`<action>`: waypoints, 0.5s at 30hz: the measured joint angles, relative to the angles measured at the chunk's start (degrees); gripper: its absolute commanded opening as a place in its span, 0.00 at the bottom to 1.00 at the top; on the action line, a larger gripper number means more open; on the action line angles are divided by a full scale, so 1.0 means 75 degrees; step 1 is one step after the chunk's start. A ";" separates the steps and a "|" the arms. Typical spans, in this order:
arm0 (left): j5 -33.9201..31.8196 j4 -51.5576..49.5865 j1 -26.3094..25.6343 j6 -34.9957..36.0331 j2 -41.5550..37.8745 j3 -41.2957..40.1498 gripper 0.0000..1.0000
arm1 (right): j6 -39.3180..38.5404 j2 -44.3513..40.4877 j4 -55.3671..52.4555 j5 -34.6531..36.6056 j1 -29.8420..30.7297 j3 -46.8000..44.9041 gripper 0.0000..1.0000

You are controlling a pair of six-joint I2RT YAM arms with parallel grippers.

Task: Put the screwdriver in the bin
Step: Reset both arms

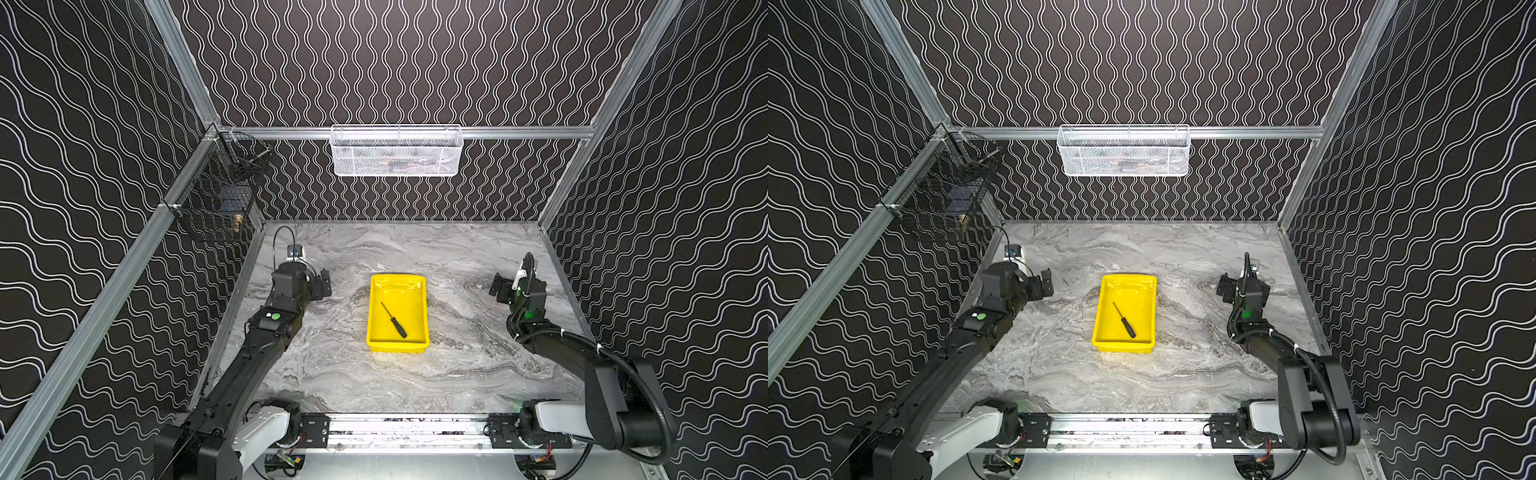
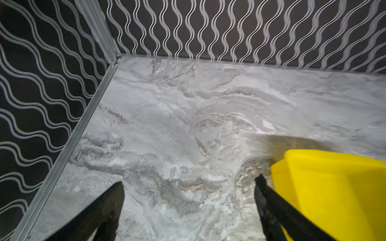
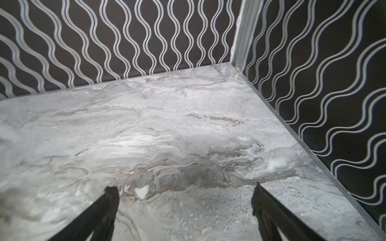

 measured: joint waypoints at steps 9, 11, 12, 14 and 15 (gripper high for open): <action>-0.0854 0.3302 -0.0012 0.1207 0.1052 -0.2259 0.99 | -0.0344 0.0941 0.1725 0.0032 -0.0189 -0.0714 0.99; -0.0924 0.4322 -0.0012 0.1577 0.1408 -0.2699 0.99 | -0.0370 0.1102 0.2203 -0.0385 -0.0353 -0.0918 1.00; -0.0935 0.4712 -0.0006 0.1754 0.1597 -0.2868 0.99 | -0.0364 0.1102 0.2282 -0.0595 -0.0565 -0.1037 1.00; -0.0927 0.5388 0.0020 0.2002 0.2031 -0.3005 0.99 | -0.0274 0.1297 0.3089 -0.0889 -0.0947 -0.1393 1.00; -0.0903 0.5724 0.0038 0.2136 0.2261 -0.2999 0.99 | -0.0265 0.1402 0.3357 -0.1023 -0.1008 -0.1556 1.00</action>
